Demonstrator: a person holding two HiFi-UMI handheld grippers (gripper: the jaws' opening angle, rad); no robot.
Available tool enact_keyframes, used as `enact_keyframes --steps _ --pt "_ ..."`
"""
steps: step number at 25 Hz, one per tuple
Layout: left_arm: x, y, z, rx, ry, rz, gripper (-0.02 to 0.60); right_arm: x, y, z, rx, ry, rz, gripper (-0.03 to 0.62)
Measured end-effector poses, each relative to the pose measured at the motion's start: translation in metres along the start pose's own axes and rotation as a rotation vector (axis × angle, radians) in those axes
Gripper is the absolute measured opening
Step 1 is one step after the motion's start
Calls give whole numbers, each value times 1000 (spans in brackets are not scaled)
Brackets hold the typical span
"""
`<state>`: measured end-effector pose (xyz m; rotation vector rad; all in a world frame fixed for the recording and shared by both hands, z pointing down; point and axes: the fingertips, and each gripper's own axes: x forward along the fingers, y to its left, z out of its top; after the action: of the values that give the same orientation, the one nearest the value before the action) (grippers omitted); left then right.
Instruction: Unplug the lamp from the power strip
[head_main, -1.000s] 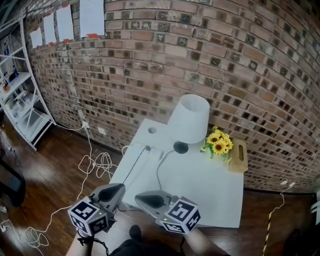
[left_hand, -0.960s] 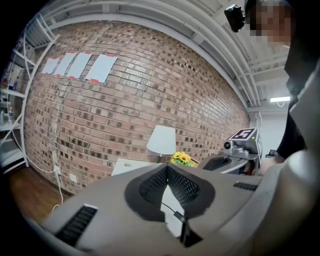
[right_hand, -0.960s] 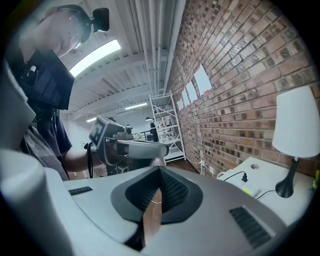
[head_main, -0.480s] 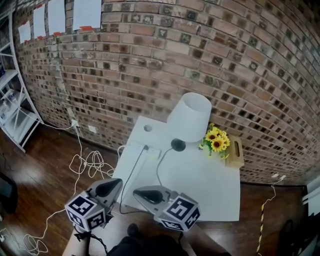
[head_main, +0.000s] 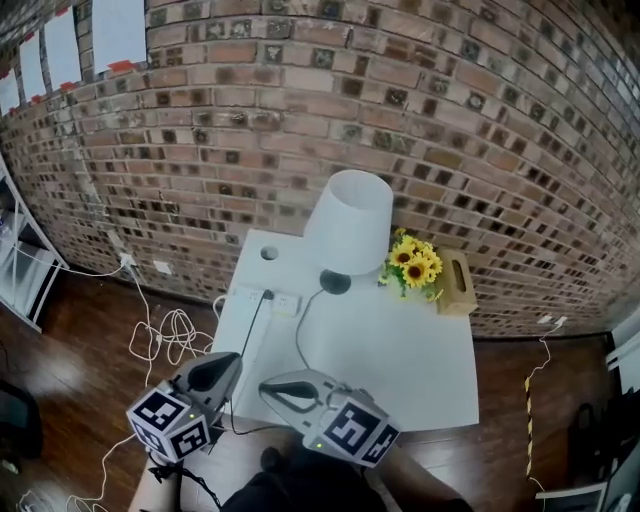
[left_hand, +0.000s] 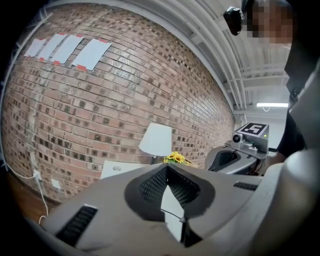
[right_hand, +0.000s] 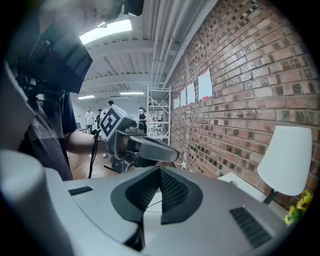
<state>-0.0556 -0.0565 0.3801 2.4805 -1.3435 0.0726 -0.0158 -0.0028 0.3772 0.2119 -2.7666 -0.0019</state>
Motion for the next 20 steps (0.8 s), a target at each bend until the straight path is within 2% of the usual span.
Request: enact_keyframes --steps 4,8,12,18,20 --pt "13 13 4 9 19 39 5 4 -19 -8 22 -8 21 -12" --pt "31 27 15 9 0 73 5 9 -45 -10 27 -25 45 -12" --pt "53 37 20 34 41 107 5 10 -71 -19 43 -31 56 -12" --pt "89 52 19 168 120 179 6 4 -113 -38 103 -29 69 -12" --pt "100 56 13 182 158 196 6 2 -123 -49 123 -19 77 -12"
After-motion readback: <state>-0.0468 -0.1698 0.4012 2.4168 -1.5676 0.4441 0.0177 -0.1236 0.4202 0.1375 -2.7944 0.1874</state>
